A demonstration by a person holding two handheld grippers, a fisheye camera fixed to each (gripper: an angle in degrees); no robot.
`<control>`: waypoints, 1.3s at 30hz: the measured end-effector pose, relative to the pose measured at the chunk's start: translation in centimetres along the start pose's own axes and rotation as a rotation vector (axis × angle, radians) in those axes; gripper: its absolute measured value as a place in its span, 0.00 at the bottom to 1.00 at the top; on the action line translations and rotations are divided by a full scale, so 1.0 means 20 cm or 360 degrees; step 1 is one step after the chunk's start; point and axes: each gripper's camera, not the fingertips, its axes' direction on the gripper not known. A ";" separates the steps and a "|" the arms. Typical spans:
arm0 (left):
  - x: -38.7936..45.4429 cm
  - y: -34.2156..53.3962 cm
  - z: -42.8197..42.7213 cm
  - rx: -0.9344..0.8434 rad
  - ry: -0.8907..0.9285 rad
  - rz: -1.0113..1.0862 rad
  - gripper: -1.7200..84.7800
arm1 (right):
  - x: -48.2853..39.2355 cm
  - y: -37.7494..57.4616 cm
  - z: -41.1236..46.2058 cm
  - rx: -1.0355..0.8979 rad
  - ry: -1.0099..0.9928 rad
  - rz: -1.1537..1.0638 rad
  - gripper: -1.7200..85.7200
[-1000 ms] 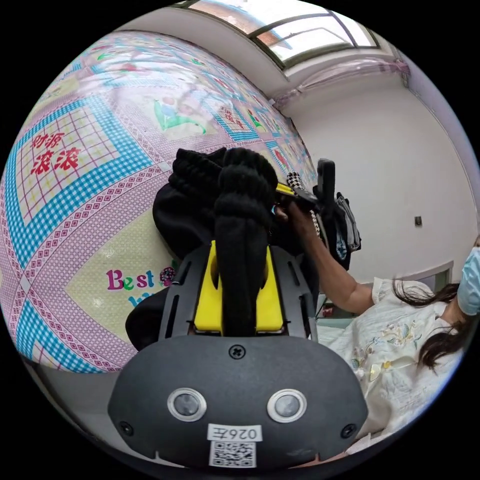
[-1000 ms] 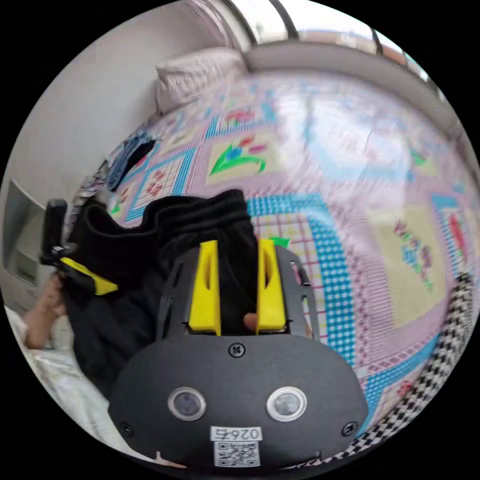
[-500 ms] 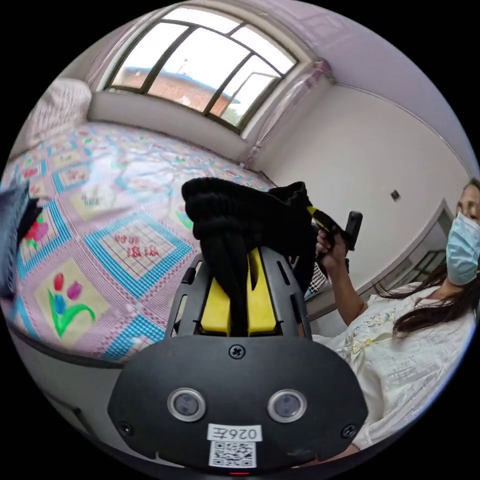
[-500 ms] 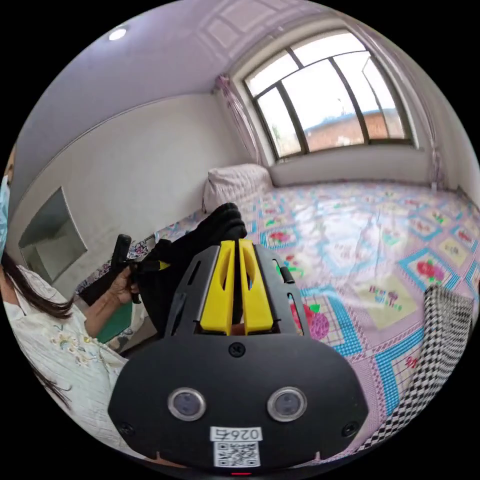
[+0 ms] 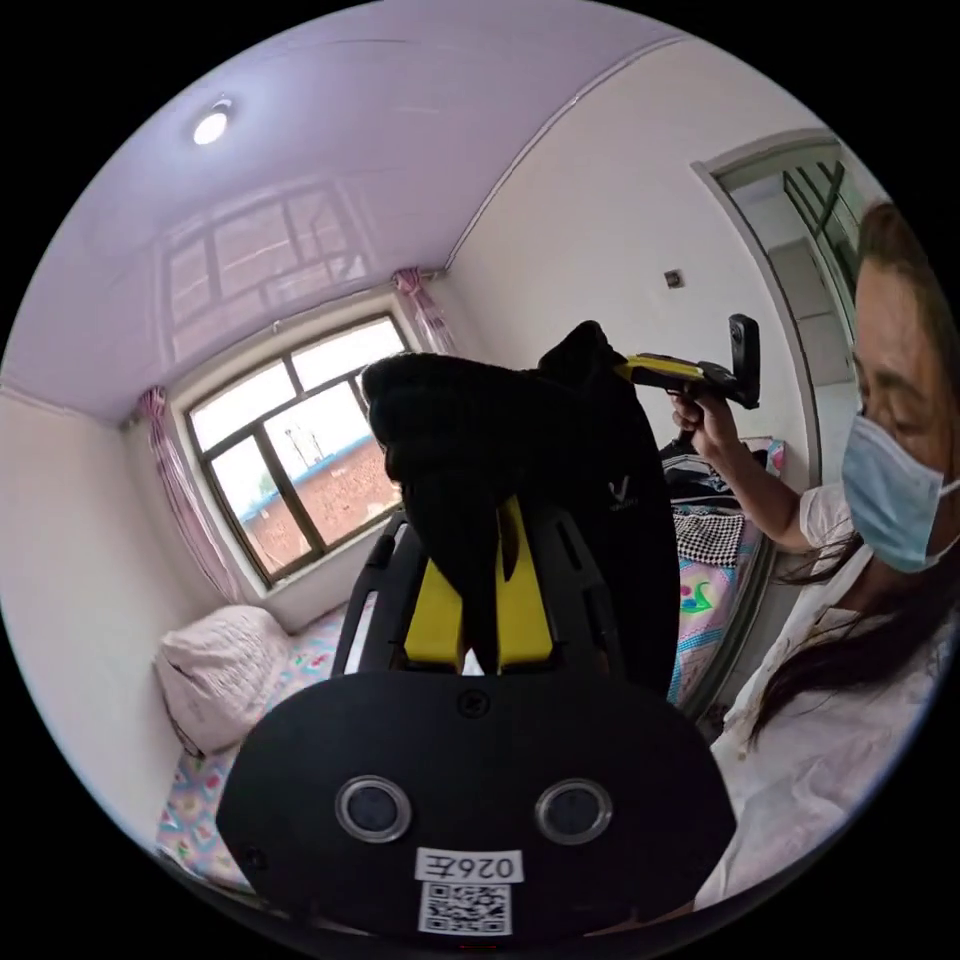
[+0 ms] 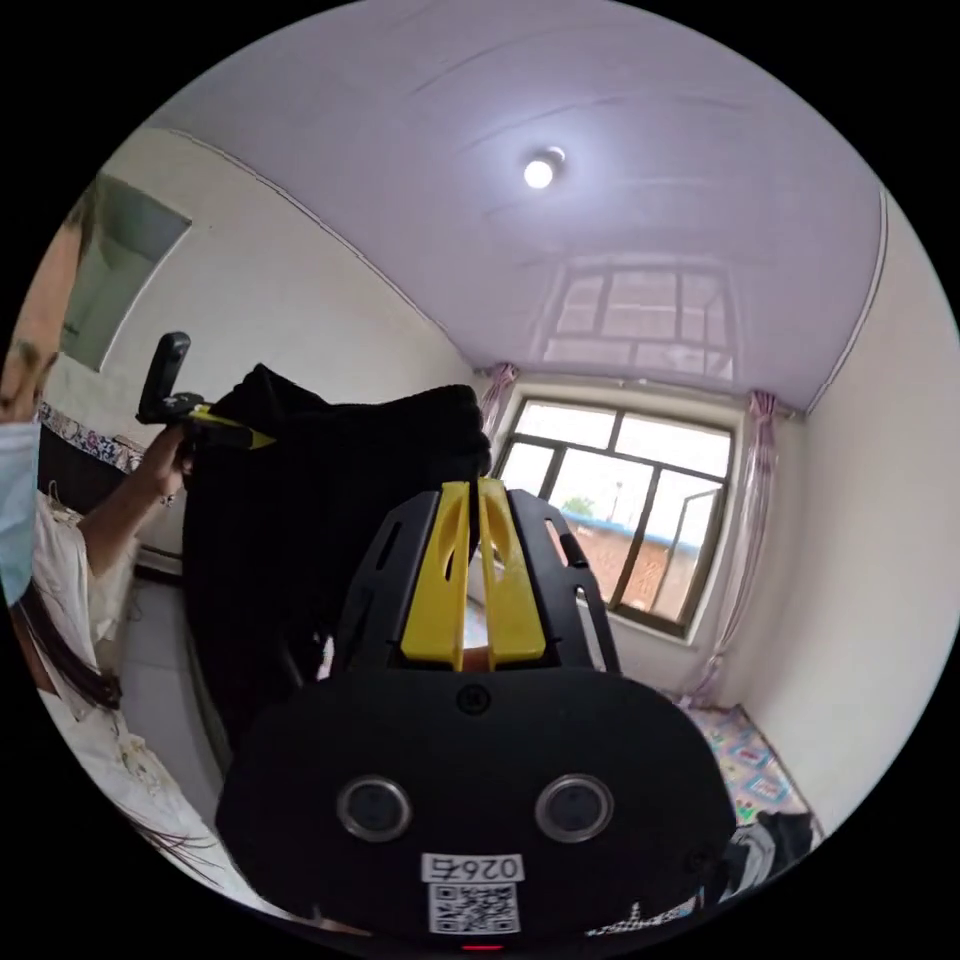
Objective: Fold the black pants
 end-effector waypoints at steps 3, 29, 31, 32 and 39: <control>0.10 -0.18 -0.23 -0.0001 -0.0124 0.0148 0.04 | -0.09 -0.26 -0.19 0.0095 0.0080 -0.0103 0.00; 0.33 -0.56 -0.51 0.0187 0.0140 0.0274 0.05 | -0.70 -0.81 -0.98 0.0371 0.0733 -0.0475 0.00; 0.29 -0.53 -0.38 0.0184 0.0256 0.0198 0.04 | -0.69 -0.76 -0.90 0.0318 0.0775 -0.0499 0.00; 0.28 -0.52 -0.34 0.0182 0.0277 0.0191 0.04 | -0.68 -0.72 -0.85 0.0281 0.0795 -0.0512 0.00; 0.14 -0.52 0.29 0.0030 0.0400 0.0108 0.05 | -0.35 -0.44 -0.46 0.0131 0.0702 -0.0394 0.00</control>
